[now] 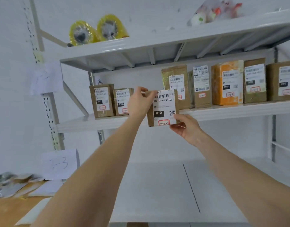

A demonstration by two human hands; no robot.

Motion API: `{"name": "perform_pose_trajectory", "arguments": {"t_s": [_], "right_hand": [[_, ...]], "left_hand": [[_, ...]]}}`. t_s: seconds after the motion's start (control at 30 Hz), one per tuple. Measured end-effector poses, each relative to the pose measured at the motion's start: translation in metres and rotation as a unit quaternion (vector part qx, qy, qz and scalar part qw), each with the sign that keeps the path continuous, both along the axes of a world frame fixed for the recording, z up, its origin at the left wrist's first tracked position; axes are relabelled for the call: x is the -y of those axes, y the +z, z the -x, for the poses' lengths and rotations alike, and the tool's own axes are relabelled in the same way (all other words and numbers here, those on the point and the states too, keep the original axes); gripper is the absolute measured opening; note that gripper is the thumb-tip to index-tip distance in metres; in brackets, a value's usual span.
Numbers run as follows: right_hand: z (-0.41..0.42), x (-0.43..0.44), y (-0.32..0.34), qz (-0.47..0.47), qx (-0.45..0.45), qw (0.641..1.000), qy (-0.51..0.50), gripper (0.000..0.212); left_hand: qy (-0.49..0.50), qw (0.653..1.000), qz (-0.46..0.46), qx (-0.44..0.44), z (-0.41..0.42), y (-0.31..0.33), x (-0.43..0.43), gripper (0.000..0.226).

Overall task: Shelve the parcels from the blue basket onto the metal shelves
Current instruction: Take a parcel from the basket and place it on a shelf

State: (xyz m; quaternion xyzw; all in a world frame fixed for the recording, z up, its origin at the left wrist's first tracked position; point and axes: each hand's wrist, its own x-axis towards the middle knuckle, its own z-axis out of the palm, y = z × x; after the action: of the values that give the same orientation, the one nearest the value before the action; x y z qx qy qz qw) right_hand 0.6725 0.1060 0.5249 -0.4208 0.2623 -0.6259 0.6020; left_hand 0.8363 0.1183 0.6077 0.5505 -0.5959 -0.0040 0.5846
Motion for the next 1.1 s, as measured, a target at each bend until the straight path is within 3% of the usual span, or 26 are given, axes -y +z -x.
{"name": "perform_pose_trajectory", "arguments": {"t_s": [0.17,0.43,0.63,0.8,1.1], "right_hand": [[-0.031,0.018,0.046,0.028,-0.017,0.999,-0.023,0.019],[-0.046,0.055,0.070,0.085,-0.195,0.972,-0.101,0.015],[-0.055,0.085,0.061,0.127,-0.364,0.903,-0.190,0.013],[-0.062,0.103,0.053,0.149,-0.483,0.825,-0.255,0.006],[-0.070,0.128,0.048,0.114,-0.551,0.767,-0.307,0.009]], "left_hand": [[-0.064,0.998,0.027,0.000,-0.033,0.051,0.013,0.041],[-0.102,0.994,-0.023,0.015,-0.056,0.069,0.041,0.037],[-0.084,0.995,-0.042,0.021,-0.063,0.051,0.073,0.040],[-0.081,0.995,-0.050,0.015,-0.070,0.040,0.100,0.039],[-0.111,0.991,-0.067,0.014,-0.079,0.036,0.139,0.038]]}}
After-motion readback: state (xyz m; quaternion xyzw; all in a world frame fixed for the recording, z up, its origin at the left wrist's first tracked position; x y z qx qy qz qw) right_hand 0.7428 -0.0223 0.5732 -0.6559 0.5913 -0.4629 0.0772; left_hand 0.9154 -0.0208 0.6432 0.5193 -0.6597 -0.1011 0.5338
